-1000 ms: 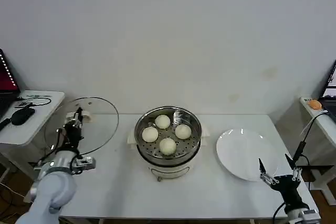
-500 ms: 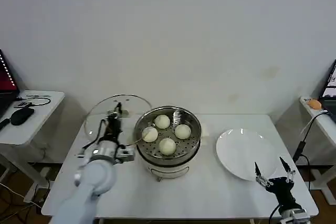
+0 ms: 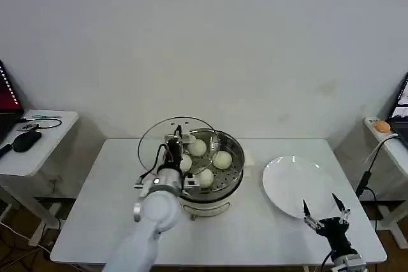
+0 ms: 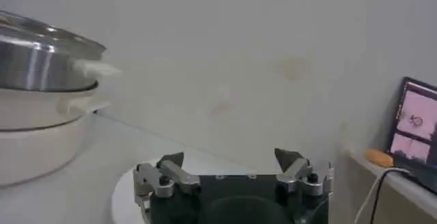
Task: Take steamed baozi put them in steamer then cover it.
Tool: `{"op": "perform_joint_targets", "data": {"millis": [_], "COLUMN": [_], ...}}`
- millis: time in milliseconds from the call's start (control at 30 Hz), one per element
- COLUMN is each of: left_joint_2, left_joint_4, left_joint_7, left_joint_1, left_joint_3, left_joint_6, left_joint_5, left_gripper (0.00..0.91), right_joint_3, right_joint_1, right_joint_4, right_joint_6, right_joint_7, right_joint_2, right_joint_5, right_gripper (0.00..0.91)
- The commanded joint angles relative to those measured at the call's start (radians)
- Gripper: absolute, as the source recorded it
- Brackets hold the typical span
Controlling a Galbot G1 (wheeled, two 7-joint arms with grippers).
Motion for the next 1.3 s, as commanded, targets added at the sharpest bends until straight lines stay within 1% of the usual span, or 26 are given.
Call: {"op": "perform_joint_targets", "data": {"millis": [33,367,1300], "left_joint_2": [-0.157,-0.193,-0.212], "left_joint_4": [0.053,0.078,0.131], "left_joint_7": [0.018,-0.004,-0.022], "left_joint_1": [0.008,0.046,0.052], "left_joint_3": [0.037,0.052,0.045], "left_joint_6": [-0.009,-0.03,-0.042], "left_joint_5": [0.15,0.207,0.218], "left_gripper": [0.0,0.0,0.0], "right_joint_3": [-0.013,-0.024,-0.032], "right_joint_1": [0.004,0.003,-0.004], "right_joint_4": [-0.009,-0.014,-0.01], "right_joint_6": [0.0,0.006,0.011], "right_joint_7": [0.0,0.001,0.001], "right_joint_2": [0.008,0.012,0.012], "right_joint_5": [-0.014,-0.023,-0.022], "right_gripper": [0.907,0.907,0.907]}}
